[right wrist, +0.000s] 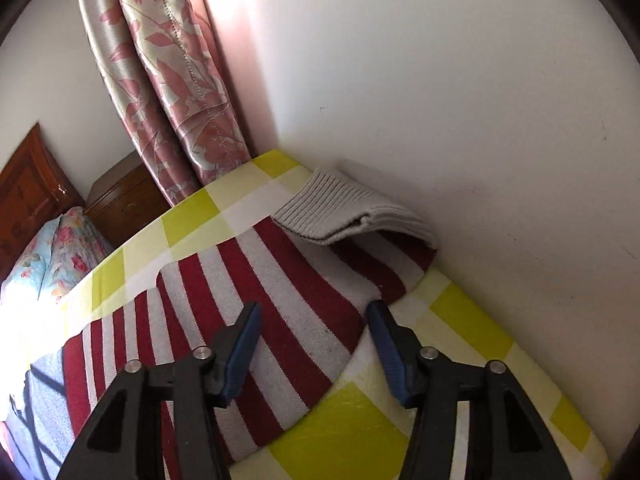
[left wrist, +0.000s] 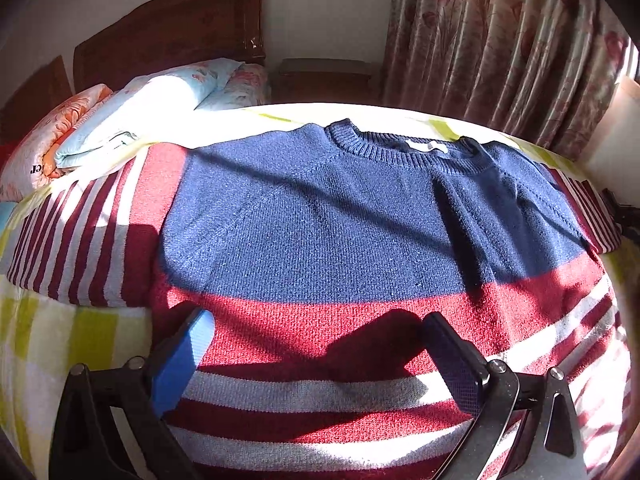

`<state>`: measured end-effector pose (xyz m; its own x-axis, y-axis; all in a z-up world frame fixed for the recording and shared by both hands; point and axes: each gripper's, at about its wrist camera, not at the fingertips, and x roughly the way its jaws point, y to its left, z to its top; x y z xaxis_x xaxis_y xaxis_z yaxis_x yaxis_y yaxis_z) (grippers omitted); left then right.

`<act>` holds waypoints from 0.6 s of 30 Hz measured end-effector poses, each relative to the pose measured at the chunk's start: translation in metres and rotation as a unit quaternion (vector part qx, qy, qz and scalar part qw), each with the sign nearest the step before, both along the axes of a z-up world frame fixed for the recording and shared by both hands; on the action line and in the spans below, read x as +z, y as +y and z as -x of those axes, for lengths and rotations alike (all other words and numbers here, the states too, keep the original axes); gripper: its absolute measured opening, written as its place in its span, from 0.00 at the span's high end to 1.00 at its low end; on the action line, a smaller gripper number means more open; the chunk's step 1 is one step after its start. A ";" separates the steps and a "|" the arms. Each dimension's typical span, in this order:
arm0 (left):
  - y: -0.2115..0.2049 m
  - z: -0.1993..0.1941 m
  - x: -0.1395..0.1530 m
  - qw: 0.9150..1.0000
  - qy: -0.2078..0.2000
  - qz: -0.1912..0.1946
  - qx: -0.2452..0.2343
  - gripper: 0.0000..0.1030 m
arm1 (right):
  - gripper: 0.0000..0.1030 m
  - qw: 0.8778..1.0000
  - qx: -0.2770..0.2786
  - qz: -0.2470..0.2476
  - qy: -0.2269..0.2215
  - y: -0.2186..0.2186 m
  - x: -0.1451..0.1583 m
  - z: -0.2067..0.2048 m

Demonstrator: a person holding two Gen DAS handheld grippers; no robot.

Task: Fold small clothes
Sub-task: 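Grasp the striped sleeve cuff with the right gripper, then lift the sleeve with the right gripper while the left gripper grasps the other cuff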

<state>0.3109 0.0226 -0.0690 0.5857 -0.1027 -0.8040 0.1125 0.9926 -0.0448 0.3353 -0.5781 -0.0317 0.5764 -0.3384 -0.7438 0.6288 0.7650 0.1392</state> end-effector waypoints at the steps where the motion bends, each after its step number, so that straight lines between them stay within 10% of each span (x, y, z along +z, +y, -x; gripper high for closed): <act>1: 0.001 -0.001 0.000 1.000 0.002 0.000 0.002 0.00 | 0.86 1.000 -0.007 -0.005 -0.008 -0.002 -0.001 0.005; 13: -0.003 -0.004 0.000 1.000 0.004 -0.006 0.004 0.00 | 0.93 0.985 0.077 0.003 -0.154 0.032 0.033 0.036; 18: -0.003 -0.005 0.000 1.000 0.004 -0.005 0.004 0.00 | 0.93 0.940 0.267 0.144 -0.155 0.173 0.082 0.027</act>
